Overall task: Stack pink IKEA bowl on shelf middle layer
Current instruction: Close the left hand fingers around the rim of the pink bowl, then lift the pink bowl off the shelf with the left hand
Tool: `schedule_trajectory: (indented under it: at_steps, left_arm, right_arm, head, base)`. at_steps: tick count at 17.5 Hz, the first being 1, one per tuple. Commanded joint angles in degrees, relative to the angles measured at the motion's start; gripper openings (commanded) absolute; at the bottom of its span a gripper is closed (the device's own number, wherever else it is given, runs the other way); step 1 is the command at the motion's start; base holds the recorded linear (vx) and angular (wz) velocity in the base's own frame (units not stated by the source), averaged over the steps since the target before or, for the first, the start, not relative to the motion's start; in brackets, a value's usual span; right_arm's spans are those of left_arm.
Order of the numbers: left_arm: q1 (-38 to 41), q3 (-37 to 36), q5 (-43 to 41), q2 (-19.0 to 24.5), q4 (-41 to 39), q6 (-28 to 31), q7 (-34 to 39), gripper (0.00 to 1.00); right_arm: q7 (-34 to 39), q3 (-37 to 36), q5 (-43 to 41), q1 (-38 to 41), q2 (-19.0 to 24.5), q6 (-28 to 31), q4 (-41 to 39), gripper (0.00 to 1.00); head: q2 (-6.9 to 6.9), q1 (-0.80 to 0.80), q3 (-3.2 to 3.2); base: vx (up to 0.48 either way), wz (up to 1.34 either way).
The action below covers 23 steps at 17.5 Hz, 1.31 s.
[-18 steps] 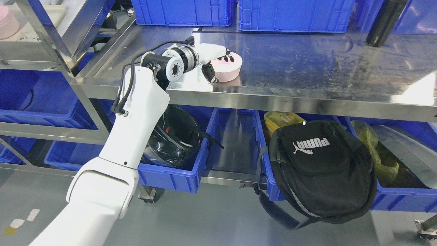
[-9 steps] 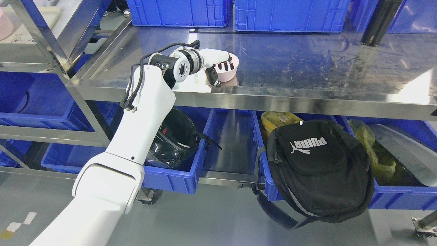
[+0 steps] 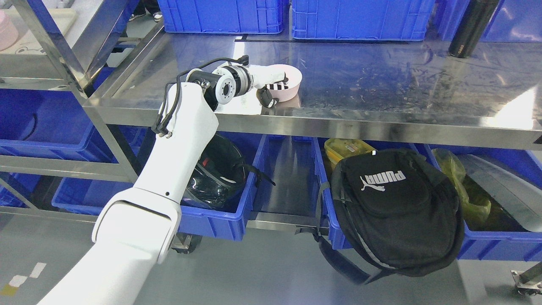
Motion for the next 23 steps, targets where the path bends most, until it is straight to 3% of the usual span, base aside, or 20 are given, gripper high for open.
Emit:
schedule_trajectory:
  at_steps: [1, 4, 5, 12, 14, 16, 23]
  left_arm:
    - [1.73, 9.79, 0.23, 0.50, -1.09, -2.53, -0.36, 0.12]
    - [3.39, 18.13, 5.12, 0.50, -9.96, -2.97, 0.00, 0.07]
    - [4.10, 19.98, 10.64, 0.50, -12.42, -4.19, 0.00, 0.01]
    - [11.47, 23.96, 42.90, 0.50, -27.72, -5.61, 6.31, 0.00]
    - [16.91, 21.69, 54.15, 0.50, -31.24, -6.31, 7.11, 0.00]
    - [21.05, 19.66, 59.80, 0.50, -33.53, -9.37, 10.09, 0.00]
    - [38.10, 1.49, 67.47, 0.50, -35.30, -19.74, 20.98, 0.00]
  right_arm:
    - [0.00, 0.00, 0.00, 1.32, -1.00, 0.01, -1.00, 1.00]
    - [0.00, 0.00, 0.00, 1.32, -1.00, 0.01, -1.00, 1.00]
    - [0.00, 0.00, 0.00, 1.32, -1.00, 0.01, -1.00, 1.00]
    - [0.00, 0.00, 0.00, 1.32, -1.00, 0.01, -1.00, 1.00]
    - [0.00, 0.00, 0.00, 1.32, -1.00, 0.01, -1.00, 1.00]
    - [0.00, 0.00, 0.00, 1.32, -1.00, 0.01, -1.00, 1.00]
    - [0.00, 0.00, 0.00, 1.32, -1.00, 0.01, -1.00, 1.00]
  head:
    - [0.00, 0.00, 0.00]
    - [0.00, 0.00, 0.00]
    - [0.00, 0.00, 0.00]
    - [0.00, 0.00, 0.00]
    - [0.00, 0.00, 0.00]
    - [0.00, 0.00, 0.00]
    - [0.00, 0.00, 0.00]
  base:
    - [-0.003, 0.01]
    - [-0.001, 0.00]
    - [0.000, 0.00]
    - [0.000, 0.00]
    - [0.005, 0.04]
    - [0.002, 0.17]
    - [-0.014, 0.72]
